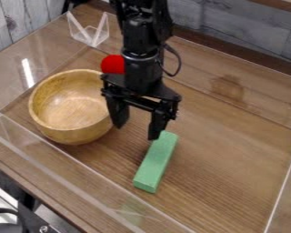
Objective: Put the green stick in the brown bowl
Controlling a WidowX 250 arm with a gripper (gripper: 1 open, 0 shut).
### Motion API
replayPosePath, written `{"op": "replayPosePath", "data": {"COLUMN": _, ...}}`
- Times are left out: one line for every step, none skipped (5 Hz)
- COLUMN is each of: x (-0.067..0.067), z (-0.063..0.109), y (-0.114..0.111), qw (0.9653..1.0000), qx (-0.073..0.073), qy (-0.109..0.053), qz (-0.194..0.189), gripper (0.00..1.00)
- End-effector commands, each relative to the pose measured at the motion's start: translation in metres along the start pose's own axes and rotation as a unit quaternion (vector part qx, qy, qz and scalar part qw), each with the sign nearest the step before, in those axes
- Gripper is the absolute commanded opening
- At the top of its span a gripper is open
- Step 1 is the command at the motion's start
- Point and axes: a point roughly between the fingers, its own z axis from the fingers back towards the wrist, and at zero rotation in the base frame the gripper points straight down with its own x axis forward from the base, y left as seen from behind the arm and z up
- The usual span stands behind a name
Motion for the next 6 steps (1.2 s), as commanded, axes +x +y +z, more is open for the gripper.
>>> {"op": "replayPosePath", "data": {"x": -0.001, "z": 0.001, "y": -0.001, "qw": 0.9998, "qx": -0.002, "qy": -0.019, "qz": -0.007, "gripper": 1.0}}
{"op": "replayPosePath", "data": {"x": -0.006, "z": -0.005, "y": -0.004, "qw": 0.9996, "qx": -0.004, "qy": -0.022, "qz": -0.017, "gripper": 1.0}}
{"op": "replayPosePath", "data": {"x": -0.007, "z": -0.011, "y": -0.008, "qw": 0.9995, "qx": -0.009, "qy": -0.031, "qz": 0.003, "gripper": 1.0}}
{"op": "replayPosePath", "data": {"x": -0.006, "z": -0.015, "y": -0.01, "qw": 0.999, "qx": -0.013, "qy": -0.037, "qz": 0.021, "gripper": 1.0}}
{"op": "replayPosePath", "data": {"x": -0.011, "z": -0.027, "y": -0.013, "qw": 0.999, "qx": -0.012, "qy": -0.041, "qz": 0.009, "gripper": 1.0}}
{"op": "replayPosePath", "data": {"x": -0.014, "z": -0.034, "y": -0.017, "qw": 0.9984, "qx": -0.016, "qy": -0.053, "qz": -0.01, "gripper": 1.0}}
